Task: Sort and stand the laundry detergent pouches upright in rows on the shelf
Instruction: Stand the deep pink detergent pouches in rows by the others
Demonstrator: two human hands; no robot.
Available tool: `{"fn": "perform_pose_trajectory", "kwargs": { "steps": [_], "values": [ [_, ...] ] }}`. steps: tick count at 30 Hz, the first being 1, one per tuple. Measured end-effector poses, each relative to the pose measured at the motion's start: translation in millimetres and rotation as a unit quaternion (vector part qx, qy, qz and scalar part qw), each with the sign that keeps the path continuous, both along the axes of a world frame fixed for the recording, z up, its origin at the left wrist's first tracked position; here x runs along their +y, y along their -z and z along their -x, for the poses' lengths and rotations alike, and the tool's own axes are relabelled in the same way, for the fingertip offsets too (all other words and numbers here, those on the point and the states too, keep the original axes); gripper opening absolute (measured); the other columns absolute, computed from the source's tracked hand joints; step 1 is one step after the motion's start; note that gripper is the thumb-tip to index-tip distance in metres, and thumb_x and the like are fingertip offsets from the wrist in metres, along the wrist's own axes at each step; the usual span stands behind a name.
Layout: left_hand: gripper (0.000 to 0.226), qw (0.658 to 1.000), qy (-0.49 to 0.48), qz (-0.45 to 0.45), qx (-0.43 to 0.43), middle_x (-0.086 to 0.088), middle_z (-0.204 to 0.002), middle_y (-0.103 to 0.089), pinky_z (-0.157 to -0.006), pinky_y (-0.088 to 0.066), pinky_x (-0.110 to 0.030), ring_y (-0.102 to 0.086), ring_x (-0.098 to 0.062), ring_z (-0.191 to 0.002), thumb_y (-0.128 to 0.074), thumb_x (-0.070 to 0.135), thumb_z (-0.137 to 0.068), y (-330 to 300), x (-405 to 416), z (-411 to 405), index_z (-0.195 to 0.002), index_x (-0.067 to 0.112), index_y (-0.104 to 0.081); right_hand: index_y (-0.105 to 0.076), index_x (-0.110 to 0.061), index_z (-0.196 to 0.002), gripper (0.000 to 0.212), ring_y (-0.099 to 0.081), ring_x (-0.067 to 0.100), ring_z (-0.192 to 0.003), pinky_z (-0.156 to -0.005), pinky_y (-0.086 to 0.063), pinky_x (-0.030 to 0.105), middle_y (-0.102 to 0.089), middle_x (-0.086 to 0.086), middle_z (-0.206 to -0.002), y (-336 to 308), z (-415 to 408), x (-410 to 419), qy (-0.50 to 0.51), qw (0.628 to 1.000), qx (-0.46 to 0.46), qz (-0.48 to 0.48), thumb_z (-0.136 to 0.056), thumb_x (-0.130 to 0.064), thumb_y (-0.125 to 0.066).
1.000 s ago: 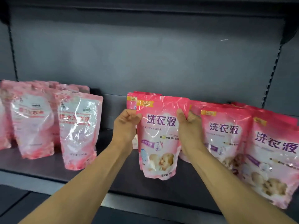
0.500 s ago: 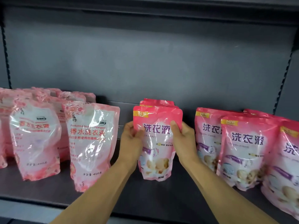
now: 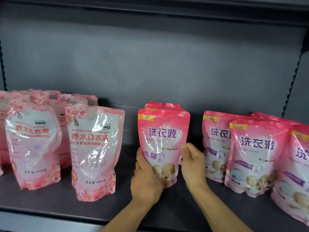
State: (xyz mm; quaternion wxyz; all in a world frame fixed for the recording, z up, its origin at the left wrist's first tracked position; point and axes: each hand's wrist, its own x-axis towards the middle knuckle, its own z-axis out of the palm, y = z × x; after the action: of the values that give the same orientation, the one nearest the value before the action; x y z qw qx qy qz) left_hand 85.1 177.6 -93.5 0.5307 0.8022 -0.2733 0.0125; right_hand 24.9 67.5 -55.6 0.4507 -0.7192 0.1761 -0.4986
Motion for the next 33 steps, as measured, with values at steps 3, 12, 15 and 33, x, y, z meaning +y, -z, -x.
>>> {"fn": "perform_pose_trajectory", "kwargs": {
  "steps": [3, 12, 15, 33],
  "values": [
    [0.123, 1.000, -0.015, -0.006, -0.022, 0.004, -0.136, -0.042, -0.094, -0.046, -0.047, -0.050, -0.023, -0.120, -0.084, 0.040, -0.055, 1, 4, -1, -0.139, 0.037, 0.006, -0.052, -0.003, -0.068, 0.029, -0.041, 0.006, -0.058, -0.060, -0.037, 0.025, -0.050, 0.010, -0.063, 0, -3, 6, 0.007, 1.000, -0.019, 0.000, -0.095, -0.009, -0.046],
    [0.120, 1.000, 0.011, 0.027, -0.003, 0.006, -0.134, -0.044, -0.087, -0.050, -0.045, -0.054, -0.021, -0.113, -0.083, 0.034, -0.055, 2, 4, -3, -0.137, 0.043, 0.004, -0.060, -0.023, -0.103, 0.012, -0.064, -0.003, -0.091, -0.077, -0.050, 0.014, -0.068, -0.012, -0.098, -14, 5, 8, -0.044, 0.998, -0.047, -0.029, -0.092, -0.018, -0.057],
    [0.120, 0.999, 0.020, 0.033, 0.001, 0.007, -0.134, -0.042, -0.084, -0.053, -0.043, -0.056, -0.020, -0.110, -0.083, 0.031, -0.056, 2, 2, -3, -0.139, 0.042, 0.004, -0.058, -0.022, -0.109, 0.025, -0.065, 0.003, -0.096, -0.082, -0.052, 0.022, -0.068, -0.007, -0.106, -48, -1, 6, -0.081, 0.993, -0.083, -0.033, -0.086, -0.019, -0.066],
    [0.119, 1.000, 0.006, 0.001, -0.013, 0.011, -0.138, -0.035, -0.077, -0.053, -0.038, -0.059, -0.018, -0.104, -0.079, 0.025, -0.062, -3, 8, 2, -0.140, 0.040, 0.009, -0.060, -0.007, -0.069, 0.018, -0.040, 0.014, -0.066, -0.053, -0.041, 0.010, -0.045, 0.003, -0.064, -98, -28, 13, -0.050, 0.990, -0.116, -0.069, -0.086, -0.009, -0.065]
  ]
}}
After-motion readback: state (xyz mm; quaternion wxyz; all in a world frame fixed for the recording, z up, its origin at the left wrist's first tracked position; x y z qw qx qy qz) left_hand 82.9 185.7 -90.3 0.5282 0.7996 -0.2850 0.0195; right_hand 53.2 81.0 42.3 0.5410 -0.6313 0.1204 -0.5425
